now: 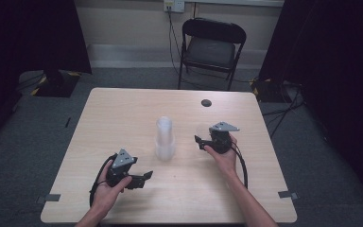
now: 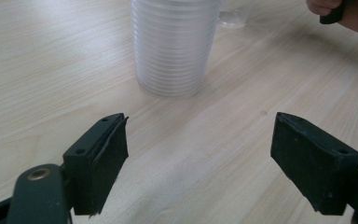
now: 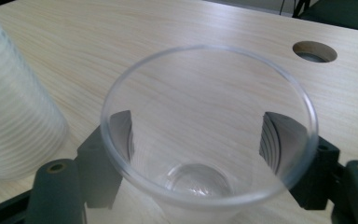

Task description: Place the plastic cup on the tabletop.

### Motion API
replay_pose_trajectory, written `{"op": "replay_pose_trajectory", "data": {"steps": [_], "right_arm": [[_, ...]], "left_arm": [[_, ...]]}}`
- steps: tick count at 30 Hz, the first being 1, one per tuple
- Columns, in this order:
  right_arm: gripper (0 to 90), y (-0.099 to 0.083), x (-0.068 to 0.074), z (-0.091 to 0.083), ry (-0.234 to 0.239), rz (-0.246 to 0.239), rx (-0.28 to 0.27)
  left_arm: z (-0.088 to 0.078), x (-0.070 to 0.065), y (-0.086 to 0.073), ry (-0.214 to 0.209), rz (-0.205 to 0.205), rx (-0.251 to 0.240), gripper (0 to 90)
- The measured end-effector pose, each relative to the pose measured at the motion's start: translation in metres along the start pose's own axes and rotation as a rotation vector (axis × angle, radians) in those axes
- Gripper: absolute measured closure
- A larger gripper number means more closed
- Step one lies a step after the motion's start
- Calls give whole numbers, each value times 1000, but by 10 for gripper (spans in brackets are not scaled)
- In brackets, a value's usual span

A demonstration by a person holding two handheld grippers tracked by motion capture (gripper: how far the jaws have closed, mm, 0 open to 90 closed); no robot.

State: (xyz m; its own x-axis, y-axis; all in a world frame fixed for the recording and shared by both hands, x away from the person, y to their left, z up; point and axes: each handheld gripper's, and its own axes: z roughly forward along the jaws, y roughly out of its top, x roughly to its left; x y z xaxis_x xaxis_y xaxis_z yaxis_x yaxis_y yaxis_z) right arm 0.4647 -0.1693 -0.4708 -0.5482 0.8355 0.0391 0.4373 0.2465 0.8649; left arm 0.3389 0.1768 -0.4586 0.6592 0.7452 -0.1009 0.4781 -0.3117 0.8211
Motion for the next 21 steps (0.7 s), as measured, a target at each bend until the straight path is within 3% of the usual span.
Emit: {"op": "replay_pose_trajectory", "data": {"steps": [10,16,21], "right_arm": [[164,-9,-2,-1,30,53,50],[156,-11,-4,-13,41,61,75],[141,-14,-8,-25,52,68,100]], "left_arm": [[-2,5,-1,11,-12,-8,185],[-6,11,0,26,-34,-29,184],[-5,16,-3,37,-40,-15,182]]}}
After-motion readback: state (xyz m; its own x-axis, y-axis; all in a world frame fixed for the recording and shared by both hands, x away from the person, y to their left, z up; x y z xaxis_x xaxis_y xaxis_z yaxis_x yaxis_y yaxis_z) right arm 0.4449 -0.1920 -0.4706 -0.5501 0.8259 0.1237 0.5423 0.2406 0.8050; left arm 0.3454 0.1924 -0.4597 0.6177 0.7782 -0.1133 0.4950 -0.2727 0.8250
